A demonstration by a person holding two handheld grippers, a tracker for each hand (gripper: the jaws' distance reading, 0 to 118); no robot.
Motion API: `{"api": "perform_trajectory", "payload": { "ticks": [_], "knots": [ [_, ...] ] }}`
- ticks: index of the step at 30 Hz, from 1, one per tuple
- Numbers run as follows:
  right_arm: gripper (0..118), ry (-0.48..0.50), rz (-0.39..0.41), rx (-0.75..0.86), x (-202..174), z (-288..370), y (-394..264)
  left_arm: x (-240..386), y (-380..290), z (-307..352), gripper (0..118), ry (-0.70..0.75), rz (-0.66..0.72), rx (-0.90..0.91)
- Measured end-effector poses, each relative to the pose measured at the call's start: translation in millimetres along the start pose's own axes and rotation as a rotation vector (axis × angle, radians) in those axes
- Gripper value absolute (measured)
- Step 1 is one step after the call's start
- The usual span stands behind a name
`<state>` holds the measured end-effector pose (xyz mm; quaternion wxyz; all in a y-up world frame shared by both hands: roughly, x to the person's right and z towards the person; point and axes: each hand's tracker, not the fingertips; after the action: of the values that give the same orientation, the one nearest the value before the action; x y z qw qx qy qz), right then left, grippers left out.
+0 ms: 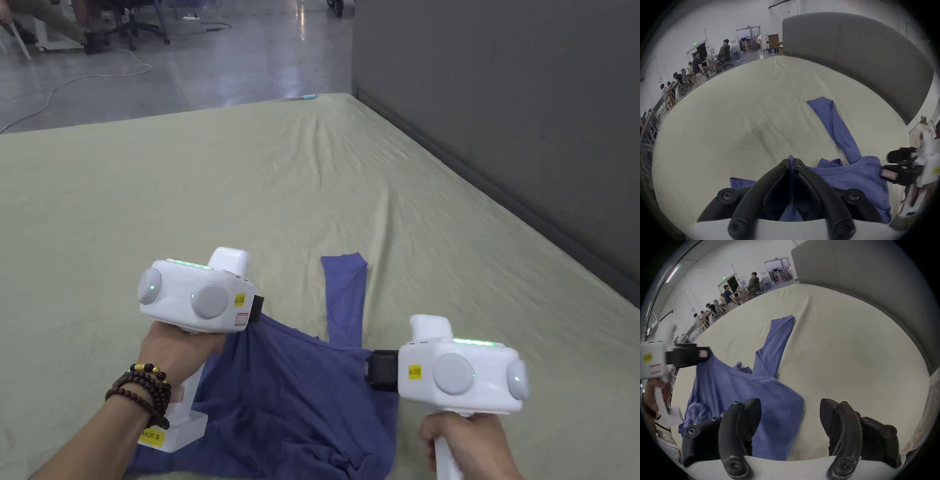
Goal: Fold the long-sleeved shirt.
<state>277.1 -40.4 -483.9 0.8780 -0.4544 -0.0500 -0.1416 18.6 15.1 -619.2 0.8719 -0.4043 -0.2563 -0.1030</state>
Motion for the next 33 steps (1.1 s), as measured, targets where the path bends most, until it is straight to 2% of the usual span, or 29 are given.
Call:
{"api": "perform_trajectory", "payload": {
  "ticks": [2, 3, 4, 5, 8, 10, 12, 17, 22, 25, 28, 30, 33],
  "knots": [
    [61, -0.025, 0.066, -0.036, -7, -19, 2, 0, -2, 10, 0, 0.010, 0.001, 0.020],
    [43, -0.033, 0.107, -0.075, -14, -27, 1, -2, -2, 18, 0, 0.010, 0.001, 0.031],
    [15, -0.017, 0.124, -0.093, -20, -31, -1, -4, -3, 26, 0, 0.001, 0.012, 0.041],
    [4, -0.014, 0.121, -0.049, -23, -29, -5, -6, -4, 33, 0, -0.018, 0.027, 0.050],
    [2, 0.011, 0.153, -0.012, -36, -5, 0, -5, -10, 56, 0, -0.015, 0.025, 0.074],
    [2, 0.066, 0.139, 0.088, -42, 25, 11, -7, -9, 78, 0, 0.007, 0.002, 0.126],
    [2, 0.083, 0.169, 0.216, -55, 60, 32, -15, -3, 107, 0, 0.040, 0.009, 0.193],
    [2, 0.172, 0.238, 0.431, -92, 138, 117, -42, 26, 187, 0, 0.138, 0.051, 0.325],
    [2, 0.259, 0.311, 0.556, -152, 198, 210, -74, 79, 272, 0, 0.175, 0.149, 0.498],
    [2, 0.235, 0.373, 0.652, -196, 232, 261, -92, 120, 315, 0, 0.251, 0.160, 0.547],
    [2, 0.276, 0.337, 0.720, -228, 267, 307, -104, 163, 351, 0, 0.318, 0.160, 0.611],
    [2, 0.287, 0.346, 0.769, -246, 290, 333, -112, 190, 376, 0, 0.314, 0.188, 0.630],
    [2, 0.221, 0.404, 0.856, -266, 321, 356, -118, 217, 410, 0, 0.324, 0.231, 0.721]
  ]
}}
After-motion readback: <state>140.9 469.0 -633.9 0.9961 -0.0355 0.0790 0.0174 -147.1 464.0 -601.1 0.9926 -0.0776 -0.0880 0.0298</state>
